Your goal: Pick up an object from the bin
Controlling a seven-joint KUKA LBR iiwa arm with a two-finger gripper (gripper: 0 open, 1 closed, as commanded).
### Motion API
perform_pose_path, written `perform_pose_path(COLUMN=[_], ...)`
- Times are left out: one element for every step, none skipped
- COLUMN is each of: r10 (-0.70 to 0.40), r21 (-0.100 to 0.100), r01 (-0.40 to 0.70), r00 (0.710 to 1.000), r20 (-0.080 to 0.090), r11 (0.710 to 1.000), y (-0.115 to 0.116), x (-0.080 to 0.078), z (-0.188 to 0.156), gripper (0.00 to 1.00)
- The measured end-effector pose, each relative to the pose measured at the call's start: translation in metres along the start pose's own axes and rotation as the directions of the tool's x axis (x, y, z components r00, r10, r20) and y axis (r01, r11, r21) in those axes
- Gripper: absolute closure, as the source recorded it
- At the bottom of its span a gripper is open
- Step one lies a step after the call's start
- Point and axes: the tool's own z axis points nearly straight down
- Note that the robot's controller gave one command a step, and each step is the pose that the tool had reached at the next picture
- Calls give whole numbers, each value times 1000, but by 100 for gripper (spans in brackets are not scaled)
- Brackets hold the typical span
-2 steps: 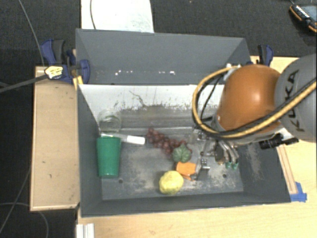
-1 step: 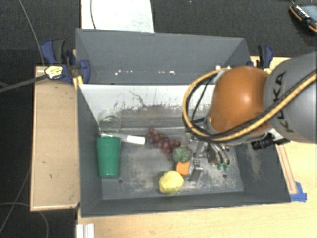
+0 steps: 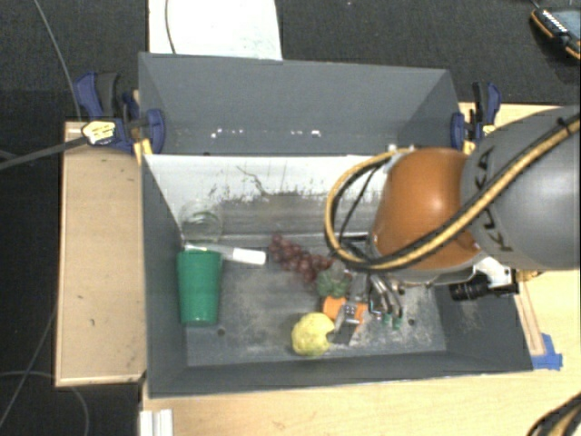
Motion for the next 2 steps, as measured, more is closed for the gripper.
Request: perform_pose_path(r10=[-53, -131], r21=[-2, -3], r01=[53, 131], r00=[999, 991], r20=[3, 4], r11=[999, 991], y=[45, 20], x=[-7, 0], z=[48, 85], gripper=[0, 0])
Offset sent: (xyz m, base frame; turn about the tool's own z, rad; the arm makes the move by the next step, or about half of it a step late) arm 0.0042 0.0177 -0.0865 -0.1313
